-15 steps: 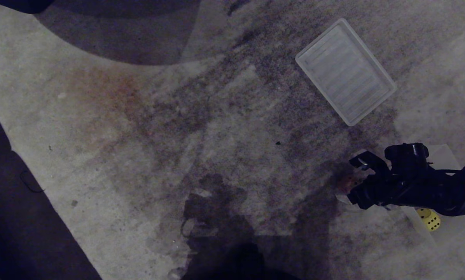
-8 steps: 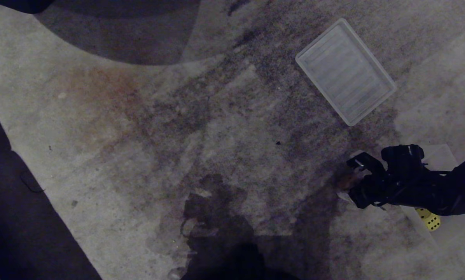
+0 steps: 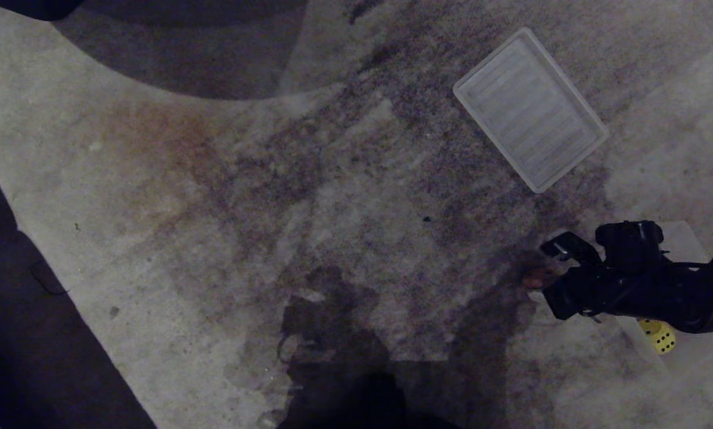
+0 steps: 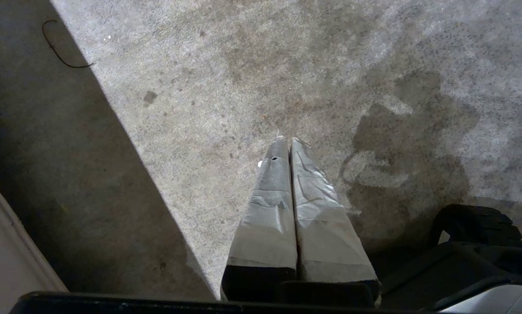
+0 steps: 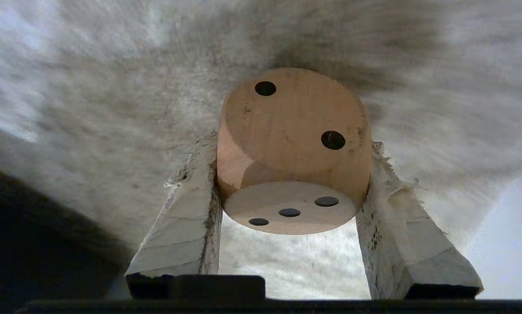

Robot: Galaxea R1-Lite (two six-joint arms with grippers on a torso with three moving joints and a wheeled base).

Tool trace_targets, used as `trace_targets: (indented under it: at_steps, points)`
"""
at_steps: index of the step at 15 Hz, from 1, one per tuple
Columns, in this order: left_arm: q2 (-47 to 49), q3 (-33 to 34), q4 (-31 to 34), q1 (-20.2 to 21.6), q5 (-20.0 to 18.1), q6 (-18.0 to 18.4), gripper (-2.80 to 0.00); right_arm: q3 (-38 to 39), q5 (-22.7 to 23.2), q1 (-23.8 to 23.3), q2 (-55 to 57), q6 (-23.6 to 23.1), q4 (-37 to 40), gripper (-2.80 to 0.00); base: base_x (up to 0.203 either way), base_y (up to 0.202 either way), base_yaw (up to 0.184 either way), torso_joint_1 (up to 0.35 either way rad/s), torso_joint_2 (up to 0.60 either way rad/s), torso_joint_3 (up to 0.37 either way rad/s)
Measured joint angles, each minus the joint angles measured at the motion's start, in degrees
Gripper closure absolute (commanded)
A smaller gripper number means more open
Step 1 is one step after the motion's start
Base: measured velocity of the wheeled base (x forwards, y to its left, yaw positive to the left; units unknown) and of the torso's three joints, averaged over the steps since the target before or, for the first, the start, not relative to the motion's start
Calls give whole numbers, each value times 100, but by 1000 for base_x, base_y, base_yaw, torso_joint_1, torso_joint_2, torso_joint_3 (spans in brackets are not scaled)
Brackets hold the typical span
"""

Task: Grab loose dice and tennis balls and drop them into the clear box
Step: Pick up toys out of the box, then put the toys in the box

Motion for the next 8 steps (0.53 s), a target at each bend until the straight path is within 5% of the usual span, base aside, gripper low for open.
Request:
trace_targets:
  at_steps: [8]
  points:
    - [0, 0, 2, 0, 0, 0, 0, 1228, -28, -73, -3237, 1980, 1842, 0, 0, 0, 0, 0, 0, 0]
